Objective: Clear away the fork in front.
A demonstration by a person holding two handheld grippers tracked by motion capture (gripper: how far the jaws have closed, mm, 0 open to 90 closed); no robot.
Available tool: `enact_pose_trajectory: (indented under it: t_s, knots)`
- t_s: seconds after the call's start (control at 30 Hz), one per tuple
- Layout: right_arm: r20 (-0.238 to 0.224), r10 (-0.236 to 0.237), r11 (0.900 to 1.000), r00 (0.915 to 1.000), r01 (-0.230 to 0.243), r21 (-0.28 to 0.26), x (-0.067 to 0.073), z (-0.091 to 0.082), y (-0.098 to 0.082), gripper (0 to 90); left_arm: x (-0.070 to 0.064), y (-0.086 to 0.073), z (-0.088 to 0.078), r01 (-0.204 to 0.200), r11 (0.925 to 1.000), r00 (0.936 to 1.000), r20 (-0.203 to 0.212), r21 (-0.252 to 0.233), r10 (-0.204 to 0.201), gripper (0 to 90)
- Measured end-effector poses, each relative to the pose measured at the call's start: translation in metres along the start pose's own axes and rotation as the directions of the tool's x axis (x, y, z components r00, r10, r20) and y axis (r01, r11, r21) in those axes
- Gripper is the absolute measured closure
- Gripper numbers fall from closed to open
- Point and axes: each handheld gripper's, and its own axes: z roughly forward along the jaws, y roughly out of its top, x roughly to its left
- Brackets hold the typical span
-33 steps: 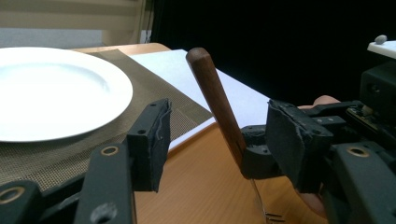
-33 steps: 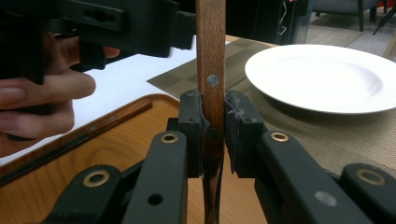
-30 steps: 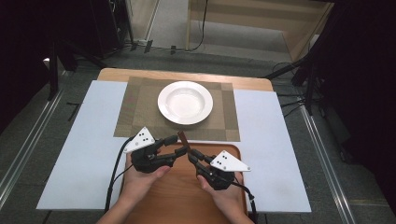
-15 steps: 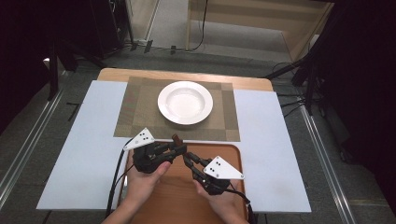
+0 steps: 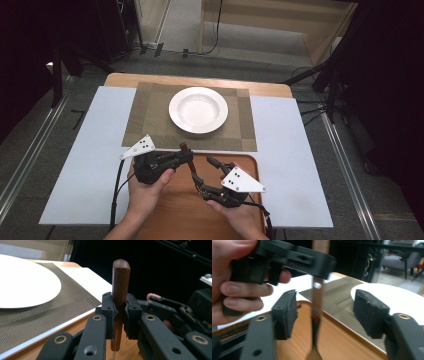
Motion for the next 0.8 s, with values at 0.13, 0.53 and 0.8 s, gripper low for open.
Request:
enact_pose_trajectory:
  t_s: [0.13,0.53,0.8]
  knots:
    - [0.068,0.026,0.999,0.9973,-0.027,0.021,-0.014,-0.013,0.003,11.1,0.002,0.001,-0.004,0.014,0.9998,0.9999,0.002,0.017,-0.014,79.1]
    - [0.209,0.039,0.999,0.9771,-0.045,0.026,-0.071,-0.06,-0.015,0.0,0.005,0.0,-0.017,0.005,0.9989,0.9999,0.01,0.046,-0.005,79.2]
    - [0.36,0.049,0.998,0.9316,-0.061,0.022,-0.106,-0.098,-0.03,0.0,0.011,-0.002,-0.029,0.033,0.9975,0.9992,0.02,0.063,-0.034,79.1]
